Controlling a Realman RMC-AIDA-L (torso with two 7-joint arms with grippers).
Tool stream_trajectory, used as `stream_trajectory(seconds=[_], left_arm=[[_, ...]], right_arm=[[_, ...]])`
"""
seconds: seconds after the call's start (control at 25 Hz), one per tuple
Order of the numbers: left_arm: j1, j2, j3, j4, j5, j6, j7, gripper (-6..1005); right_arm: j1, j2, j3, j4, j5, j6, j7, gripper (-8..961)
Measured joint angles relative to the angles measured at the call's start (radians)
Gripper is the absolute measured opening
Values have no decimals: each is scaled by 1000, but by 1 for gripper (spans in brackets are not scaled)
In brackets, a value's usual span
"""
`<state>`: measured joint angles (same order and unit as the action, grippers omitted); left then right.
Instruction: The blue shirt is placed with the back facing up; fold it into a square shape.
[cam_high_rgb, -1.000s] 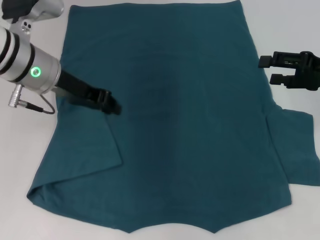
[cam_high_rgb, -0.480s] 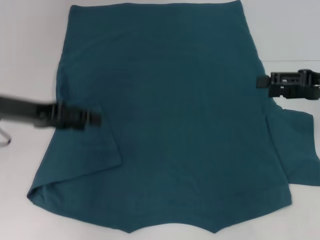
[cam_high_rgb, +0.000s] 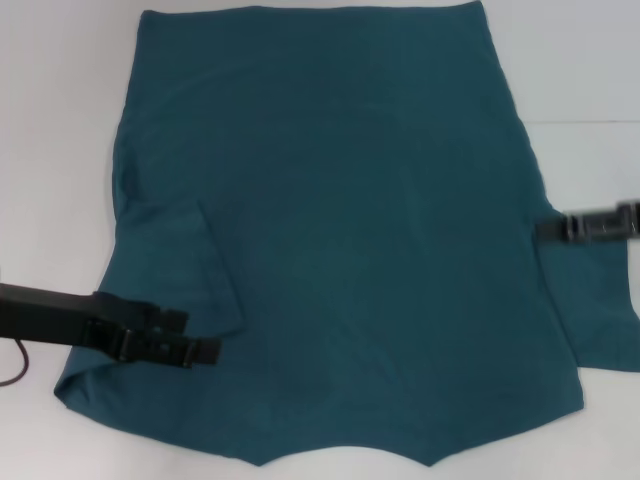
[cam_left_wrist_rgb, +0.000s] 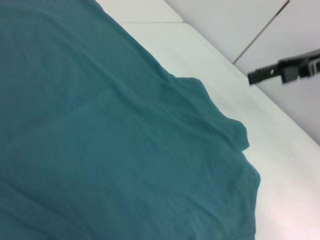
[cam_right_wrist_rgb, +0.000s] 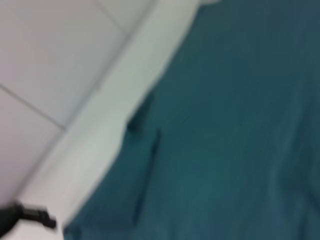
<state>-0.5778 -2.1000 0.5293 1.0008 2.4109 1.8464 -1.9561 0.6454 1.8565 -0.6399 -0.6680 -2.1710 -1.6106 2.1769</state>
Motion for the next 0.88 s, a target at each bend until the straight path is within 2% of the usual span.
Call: stream_trajectory(seconds=[0.2,0.4,0.64,0.88], left_arm=[[-9,-20,-5,-4,0,-25,-40,923],[-10,-34,-6,-5,-1,-87,-86,923],[-13,-38,-2,-7,-2,-131,-107,923],[-14,-38,-2,-7,-6,-144,-108,923]], right_arm=[[-19,-13,12,-57,-139,-55,83,880],[-70,-31,55,-103,-175,-74,201,880],[-116,-45,164,-124,-236,-61,307,880],[-142,-45,221,-95,-245,-44,333,880]])
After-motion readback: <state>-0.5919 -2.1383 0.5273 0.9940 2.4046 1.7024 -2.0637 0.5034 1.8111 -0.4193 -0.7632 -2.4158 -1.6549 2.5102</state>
